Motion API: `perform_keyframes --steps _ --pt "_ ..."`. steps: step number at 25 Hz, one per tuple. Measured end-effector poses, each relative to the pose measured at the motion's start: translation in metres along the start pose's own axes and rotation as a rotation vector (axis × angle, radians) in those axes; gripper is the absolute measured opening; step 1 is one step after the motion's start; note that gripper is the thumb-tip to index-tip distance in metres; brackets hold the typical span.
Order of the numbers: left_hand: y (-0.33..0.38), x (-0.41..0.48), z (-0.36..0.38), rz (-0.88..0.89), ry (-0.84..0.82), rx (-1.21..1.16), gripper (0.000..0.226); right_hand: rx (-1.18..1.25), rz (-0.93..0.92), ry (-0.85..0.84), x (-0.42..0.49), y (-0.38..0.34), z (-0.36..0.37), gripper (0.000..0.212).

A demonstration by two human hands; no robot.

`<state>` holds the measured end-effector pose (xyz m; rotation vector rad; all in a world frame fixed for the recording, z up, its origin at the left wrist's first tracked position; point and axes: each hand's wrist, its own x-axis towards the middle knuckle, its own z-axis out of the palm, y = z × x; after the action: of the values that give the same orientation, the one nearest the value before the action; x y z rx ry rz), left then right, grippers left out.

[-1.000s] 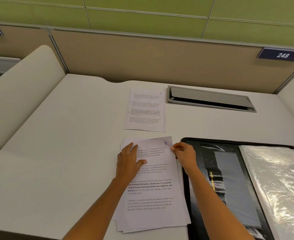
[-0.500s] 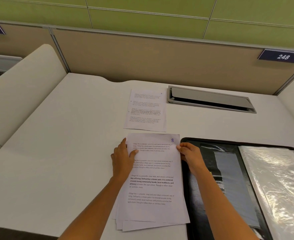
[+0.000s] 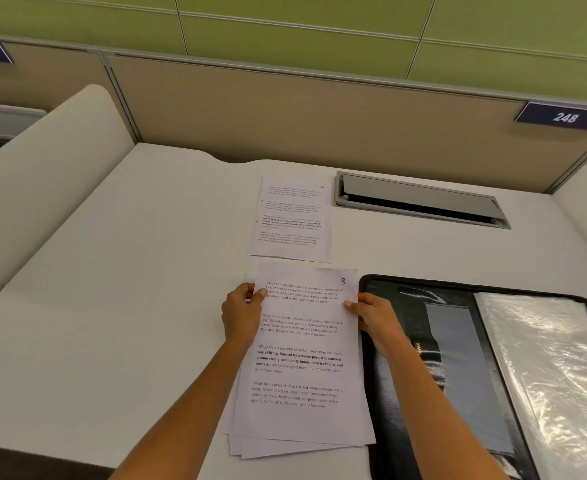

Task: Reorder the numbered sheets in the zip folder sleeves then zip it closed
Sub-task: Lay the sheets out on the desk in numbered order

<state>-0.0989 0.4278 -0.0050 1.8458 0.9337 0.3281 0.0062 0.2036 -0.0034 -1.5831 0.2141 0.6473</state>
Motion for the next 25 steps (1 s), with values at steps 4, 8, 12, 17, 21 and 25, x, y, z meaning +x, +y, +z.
perform_keyframes --steps 4,8,12,17,21,25 --pt "-0.006 -0.001 -0.001 -0.012 -0.045 -0.051 0.025 -0.021 -0.003 0.008 0.001 0.003 0.0 0.011" --pt "-0.014 -0.005 -0.004 -0.034 -0.098 -0.079 0.023 -0.025 -0.014 0.025 0.002 0.003 -0.001 0.015" --pt "-0.018 -0.01 -0.003 -0.042 -0.112 -0.087 0.023 -0.03 -0.009 0.044 0.001 0.003 -0.002 0.017" --pt "-0.016 -0.009 -0.005 -0.043 -0.096 -0.09 0.018 -0.046 -0.011 0.055 0.001 0.002 -0.001 0.015" --pt "-0.015 -0.007 -0.012 -0.041 -0.081 -0.097 0.015 -0.072 -0.024 0.047 0.001 -0.001 0.003 0.008" --pt "-0.014 -0.005 -0.025 -0.042 -0.067 -0.115 0.017 -0.087 -0.066 0.043 -0.001 -0.006 0.014 0.008"
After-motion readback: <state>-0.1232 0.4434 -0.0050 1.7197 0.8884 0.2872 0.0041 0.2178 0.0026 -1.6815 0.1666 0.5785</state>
